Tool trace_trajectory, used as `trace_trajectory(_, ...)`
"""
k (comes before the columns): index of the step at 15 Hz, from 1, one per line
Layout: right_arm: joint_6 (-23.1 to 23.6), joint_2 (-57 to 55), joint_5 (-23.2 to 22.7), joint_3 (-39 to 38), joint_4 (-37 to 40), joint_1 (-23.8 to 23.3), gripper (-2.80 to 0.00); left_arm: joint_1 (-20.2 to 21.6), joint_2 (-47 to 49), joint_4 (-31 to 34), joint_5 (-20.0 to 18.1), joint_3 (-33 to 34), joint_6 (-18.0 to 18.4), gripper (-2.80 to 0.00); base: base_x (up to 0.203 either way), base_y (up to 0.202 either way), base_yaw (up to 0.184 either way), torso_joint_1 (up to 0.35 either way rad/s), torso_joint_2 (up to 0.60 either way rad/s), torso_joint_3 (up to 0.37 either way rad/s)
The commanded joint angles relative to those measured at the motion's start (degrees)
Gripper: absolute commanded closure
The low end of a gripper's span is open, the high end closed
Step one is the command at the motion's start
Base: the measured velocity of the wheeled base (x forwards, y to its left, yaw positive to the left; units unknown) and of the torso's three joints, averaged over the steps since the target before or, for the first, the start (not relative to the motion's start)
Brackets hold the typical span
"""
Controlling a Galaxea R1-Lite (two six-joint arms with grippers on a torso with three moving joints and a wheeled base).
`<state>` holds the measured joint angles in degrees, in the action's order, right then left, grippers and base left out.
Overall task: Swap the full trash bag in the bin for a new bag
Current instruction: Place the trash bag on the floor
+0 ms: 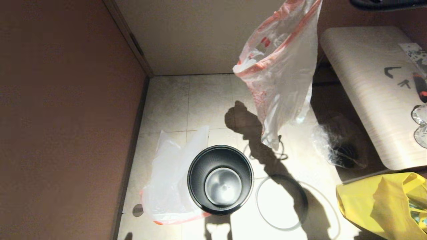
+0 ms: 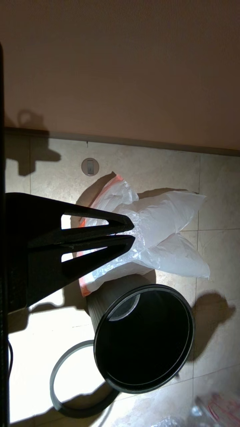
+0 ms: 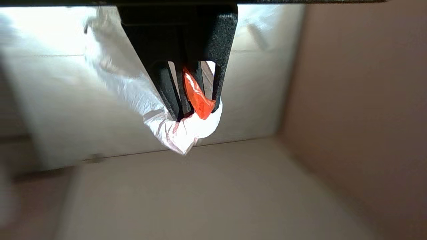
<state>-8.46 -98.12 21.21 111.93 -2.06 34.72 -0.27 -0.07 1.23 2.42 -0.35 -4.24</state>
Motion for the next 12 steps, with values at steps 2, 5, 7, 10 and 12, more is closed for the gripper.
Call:
trace_trajectory(2,-0.26,-2.18,-0.07,-1.06,-0.05,-7.25,0.00,0.00,0.07,0.00,0.05,0.00,-0.06,0.00,0.000,0.000,0.000,0.000,0.00,0.000)
trace_trajectory(5,-2.48,-8.49,-0.58,-7.19,-0.29,-14.23,0.00,0.00,0.07,0.00,0.05,0.00,-0.06,0.00,0.000,0.000,0.000,0.000,0.00,0.000)
trace_trajectory(7,-4.60,-14.76,-0.45,-9.63,-1.90,-17.64,0.00,0.00,0.07,0.00,0.05,0.00,-0.06,0.00,0.000,0.000,0.000,0.000,0.00,0.000)
trace_trajectory(10,-6.78,-26.07,2.95,-10.82,-3.65,-22.93,0.00,0.00,0.07,0.00,0.05,0.00,-0.06,0.00,0.000,0.000,0.000,0.000,0.00,0.000)
trace_trajectory(12,-7.23,-33.00,5.22,-11.67,-3.86,-25.67,0.00,0.00,0.07,0.00,0.05,0.00,-0.06,0.00,0.000,0.000,0.000,0.000,0.00,0.000)
